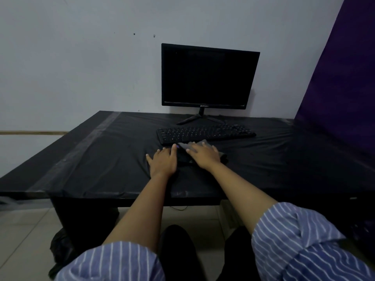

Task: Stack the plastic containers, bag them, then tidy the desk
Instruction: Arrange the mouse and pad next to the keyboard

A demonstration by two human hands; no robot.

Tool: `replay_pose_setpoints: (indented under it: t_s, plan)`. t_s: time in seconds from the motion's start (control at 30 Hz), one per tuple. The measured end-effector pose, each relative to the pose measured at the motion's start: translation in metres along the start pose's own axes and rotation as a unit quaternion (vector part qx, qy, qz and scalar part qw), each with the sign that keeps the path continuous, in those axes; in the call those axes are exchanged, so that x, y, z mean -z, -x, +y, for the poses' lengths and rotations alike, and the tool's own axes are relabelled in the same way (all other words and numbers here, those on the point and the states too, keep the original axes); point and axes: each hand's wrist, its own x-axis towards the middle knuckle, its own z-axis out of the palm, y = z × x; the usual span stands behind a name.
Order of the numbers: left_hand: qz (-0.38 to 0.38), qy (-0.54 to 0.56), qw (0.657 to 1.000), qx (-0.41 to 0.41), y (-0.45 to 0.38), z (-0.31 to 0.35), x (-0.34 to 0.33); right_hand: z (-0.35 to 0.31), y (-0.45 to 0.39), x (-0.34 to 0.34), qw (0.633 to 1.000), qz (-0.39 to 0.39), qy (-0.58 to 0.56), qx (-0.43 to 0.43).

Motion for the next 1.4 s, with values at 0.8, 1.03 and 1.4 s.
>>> replay_pose_setpoints:
  t_s: [0.8, 1.03, 1.4]
  plan:
    - [-0.023, -0.076, 0.997, -0.011, 0.001, 0.002, -0.004, -0.007, 0.012, 0.013, 1.0, 0.016, -0.012, -0.007]
    - [-0.054, -0.113, 0.992, -0.007, 0.002, -0.001, -0.004, 0.04, 0.016, 0.016, 0.998, 0.024, -0.024, -0.049]
    - [-0.043, -0.075, 0.996, 0.003, 0.0, 0.001, -0.006, 0.027, 0.092, 0.022, 0.998, 0.023, -0.033, 0.038]
